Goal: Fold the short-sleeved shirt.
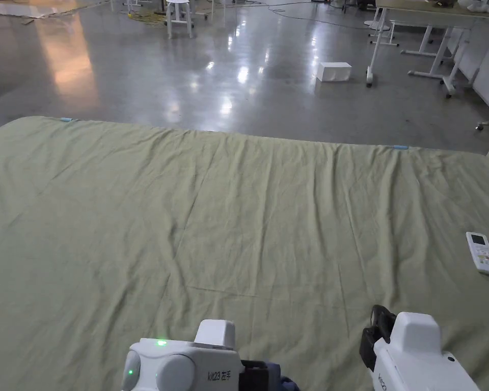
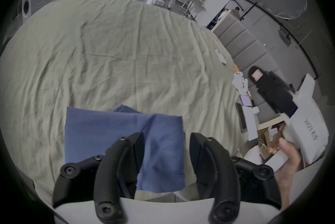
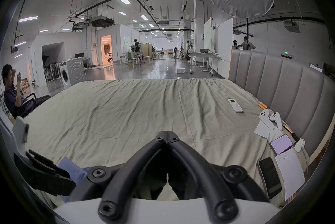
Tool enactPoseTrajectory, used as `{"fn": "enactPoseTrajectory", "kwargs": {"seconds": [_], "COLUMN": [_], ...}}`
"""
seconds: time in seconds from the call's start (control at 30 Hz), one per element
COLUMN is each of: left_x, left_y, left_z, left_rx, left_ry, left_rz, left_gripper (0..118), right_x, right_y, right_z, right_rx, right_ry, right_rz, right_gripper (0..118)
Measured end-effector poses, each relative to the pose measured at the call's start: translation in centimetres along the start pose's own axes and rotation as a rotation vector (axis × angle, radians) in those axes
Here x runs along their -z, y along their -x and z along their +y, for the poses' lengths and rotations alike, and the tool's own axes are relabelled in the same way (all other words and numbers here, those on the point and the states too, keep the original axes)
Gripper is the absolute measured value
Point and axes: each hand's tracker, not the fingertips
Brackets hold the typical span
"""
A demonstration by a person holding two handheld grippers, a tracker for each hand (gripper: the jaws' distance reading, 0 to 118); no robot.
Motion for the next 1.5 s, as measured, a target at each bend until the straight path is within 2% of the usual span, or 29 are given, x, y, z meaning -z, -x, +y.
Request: {"fn": "enactPoseTrajectory", "kwargs": {"seconds": [0.1,0.23,0.33,0.5,0.77,0.87,1.0,1.13,1.2,1.3,1.43,1.5], "left_x": [2.6,5.7,6.8,7.2,6.2,3.4,-1.1,-5.5,-7.2,-9.2,-10.8,-11.0], "left_y": [0.4,0.2,0.1,-0.2,0.0,0.5,1.3,2.2,2.7,3.5,4.5,5.0], "left_z": [-0.9,-2.0,-2.5,-2.9,-2.8,-1.5,0.9,3.0,3.7,4.3,4.8,5.2], "left_rx": [-0.025,-0.043,-0.110,-0.086,-0.036,0.020,0.122,0.210,0.215,0.225,0.222,0.218], "left_ry": [0.061,0.077,0.094,0.103,0.082,0.004,-0.177,-0.437,-0.571,-0.741,-0.885,-0.894], "left_rz": [0.010,0.013,-0.069,-0.080,-0.082,-0.114,-0.027,0.151,0.268,0.366,0.469,0.522], "left_gripper": [25,23,22,22,11,11,11,11,11,11,11,11], "right_x": [-0.1,-0.2,-0.3,-0.4,-0.3,-0.3,-0.3,-0.4,-0.5,-0.9,-1.2,-1.2], "right_y": [0.0,-0.1,-0.4,-0.7,-0.6,-0.6,-0.6,-0.5,-0.3,0.2,0.7,0.8], "right_z": [0.1,0.1,0.0,0.0,0.2,0.7,1.6,2.6,3.2,3.9,5.0,5.7], "right_rx": [-0.001,-0.005,-0.010,-0.016,-0.013,-0.016,-0.015,-0.007,-0.005,-0.014,-0.027,-0.031], "right_ry": [-0.001,0.000,0.003,0.005,0.002,-0.012,-0.039,-0.080,-0.100,-0.138,-0.196,-0.220], "right_rz": [0.001,-0.002,-0.006,-0.013,-0.010,-0.008,-0.010,-0.019,-0.025,-0.041,-0.059,-0.070], "right_gripper": [0,0,0,0,0,0,0,0,0,0,0,0]}}
